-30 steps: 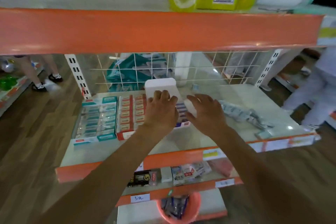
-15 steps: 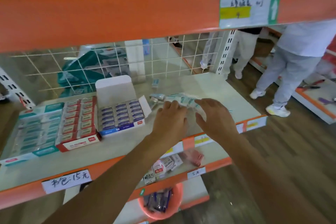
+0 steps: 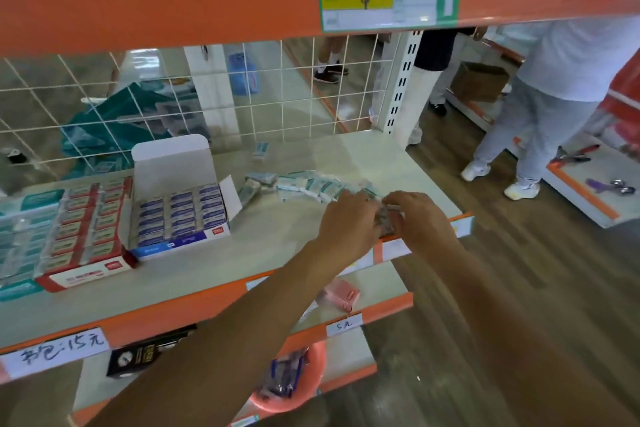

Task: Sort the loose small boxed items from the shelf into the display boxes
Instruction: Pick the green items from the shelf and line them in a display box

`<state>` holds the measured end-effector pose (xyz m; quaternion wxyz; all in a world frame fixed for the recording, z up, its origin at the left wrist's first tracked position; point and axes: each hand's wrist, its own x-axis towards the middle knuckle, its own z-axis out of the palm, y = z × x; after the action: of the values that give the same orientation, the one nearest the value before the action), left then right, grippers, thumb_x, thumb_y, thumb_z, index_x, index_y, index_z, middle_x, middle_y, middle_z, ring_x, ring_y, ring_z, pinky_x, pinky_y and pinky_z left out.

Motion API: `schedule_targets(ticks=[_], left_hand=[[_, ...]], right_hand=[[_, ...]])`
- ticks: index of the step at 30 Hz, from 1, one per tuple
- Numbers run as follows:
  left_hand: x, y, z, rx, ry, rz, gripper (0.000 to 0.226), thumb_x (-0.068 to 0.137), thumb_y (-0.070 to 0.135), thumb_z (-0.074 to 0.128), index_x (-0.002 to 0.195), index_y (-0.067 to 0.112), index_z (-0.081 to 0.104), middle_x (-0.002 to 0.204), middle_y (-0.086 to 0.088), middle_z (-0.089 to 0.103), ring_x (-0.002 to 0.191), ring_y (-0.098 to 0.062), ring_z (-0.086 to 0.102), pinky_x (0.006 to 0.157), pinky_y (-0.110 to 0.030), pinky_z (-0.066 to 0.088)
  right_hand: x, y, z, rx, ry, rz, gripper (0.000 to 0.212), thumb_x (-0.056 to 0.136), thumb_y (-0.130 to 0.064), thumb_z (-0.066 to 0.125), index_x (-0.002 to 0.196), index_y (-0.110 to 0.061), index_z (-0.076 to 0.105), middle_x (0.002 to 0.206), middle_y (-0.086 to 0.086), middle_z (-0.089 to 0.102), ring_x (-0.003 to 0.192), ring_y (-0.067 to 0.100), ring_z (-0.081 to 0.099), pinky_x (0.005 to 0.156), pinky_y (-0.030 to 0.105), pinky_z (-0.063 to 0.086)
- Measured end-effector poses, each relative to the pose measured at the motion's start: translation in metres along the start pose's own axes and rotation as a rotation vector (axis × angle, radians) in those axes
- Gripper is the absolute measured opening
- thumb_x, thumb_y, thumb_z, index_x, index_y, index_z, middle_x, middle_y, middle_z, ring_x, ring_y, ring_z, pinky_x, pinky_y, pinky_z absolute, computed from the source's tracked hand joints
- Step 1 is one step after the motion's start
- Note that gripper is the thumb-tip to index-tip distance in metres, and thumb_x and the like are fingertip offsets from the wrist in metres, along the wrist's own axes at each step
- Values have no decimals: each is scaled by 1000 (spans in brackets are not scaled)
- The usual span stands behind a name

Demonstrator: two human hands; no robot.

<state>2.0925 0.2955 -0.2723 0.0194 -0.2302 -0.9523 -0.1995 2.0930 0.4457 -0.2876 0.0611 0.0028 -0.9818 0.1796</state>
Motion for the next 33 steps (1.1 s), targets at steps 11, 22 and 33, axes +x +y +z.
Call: schedule_targets(ticks=[11,22,33], left_hand=[[-7,-29,-6,-137,-52,-92,19,84,25,69,101,22,73,98,-4,67,96,-25,56,78,-35,48],[-27,-43,-23,-44,-72,22,25,83,18,66,107,20,71,99,-9,66,90,-28,60,66,-26,37],[-76,-97,-80,141,107,-115,30,87,28,60,113,13,65,112,-11,60,105,-26,54,84,-31,43]], right_hand=[[6,-4,-4,8,-16,-101,14,89,-14,63,101,-20,65,101,4,67,95,24,48,71,33,41],[-4,-31,-7,192,114,-155,40,79,-7,74,113,-15,56,104,-1,65,96,23,53,74,36,49],[0,-99,9,495,60,-173,13,88,-12,66,100,-14,69,73,-11,63,65,-2,58,64,4,41]])
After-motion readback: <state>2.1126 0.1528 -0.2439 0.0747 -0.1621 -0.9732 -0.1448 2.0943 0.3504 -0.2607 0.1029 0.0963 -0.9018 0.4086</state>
